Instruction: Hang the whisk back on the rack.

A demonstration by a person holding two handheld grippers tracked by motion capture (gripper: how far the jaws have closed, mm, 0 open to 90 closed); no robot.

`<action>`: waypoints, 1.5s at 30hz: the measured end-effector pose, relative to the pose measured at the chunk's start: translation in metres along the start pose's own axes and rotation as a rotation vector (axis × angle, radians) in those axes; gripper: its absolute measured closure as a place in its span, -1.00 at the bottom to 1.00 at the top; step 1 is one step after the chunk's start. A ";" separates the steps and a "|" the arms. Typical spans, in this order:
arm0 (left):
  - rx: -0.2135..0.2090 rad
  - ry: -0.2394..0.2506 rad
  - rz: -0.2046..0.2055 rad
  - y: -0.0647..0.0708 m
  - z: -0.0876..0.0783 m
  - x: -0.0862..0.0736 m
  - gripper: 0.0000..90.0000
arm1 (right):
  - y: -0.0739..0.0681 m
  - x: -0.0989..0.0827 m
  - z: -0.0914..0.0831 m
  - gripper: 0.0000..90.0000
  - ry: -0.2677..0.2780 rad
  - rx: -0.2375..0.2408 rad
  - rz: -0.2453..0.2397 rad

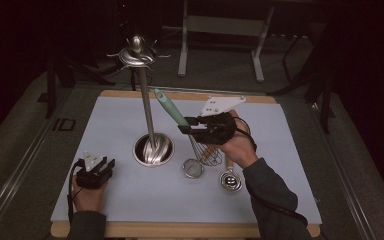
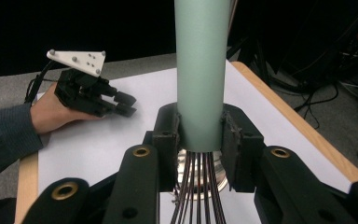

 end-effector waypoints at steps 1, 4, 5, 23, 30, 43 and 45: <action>0.000 0.000 0.000 0.000 0.000 0.000 0.49 | 0.001 0.001 -0.001 0.54 0.004 -0.003 -0.002; 0.000 0.001 -0.001 0.000 0.000 0.000 0.49 | 0.004 0.004 -0.003 0.54 0.010 -0.009 -0.003; 0.000 0.000 -0.001 0.000 0.000 0.000 0.49 | 0.005 0.005 -0.003 0.54 0.011 -0.012 -0.002; -0.002 0.000 -0.003 0.000 0.000 0.000 0.48 | 0.016 0.022 -0.014 0.54 0.072 -0.053 -0.004; -0.002 0.000 -0.004 0.000 0.000 0.000 0.48 | 0.019 0.029 -0.016 0.54 0.094 -0.065 -0.001; -0.001 0.000 -0.001 0.000 0.000 0.000 0.48 | 0.022 0.040 -0.018 0.53 0.145 -0.072 0.007; -0.001 0.000 -0.001 0.000 0.000 0.000 0.48 | 0.021 0.041 -0.018 0.54 0.146 -0.069 0.005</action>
Point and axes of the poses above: each handheld gripper's, and its own axes: z roughly forward along the jaws, x roughly out of its top, y roughly to its right, the point moved 9 cm from there along z, roughly forward along the jaws, and after that the axes turned 8 degrees about y, right-handed, at the moved point
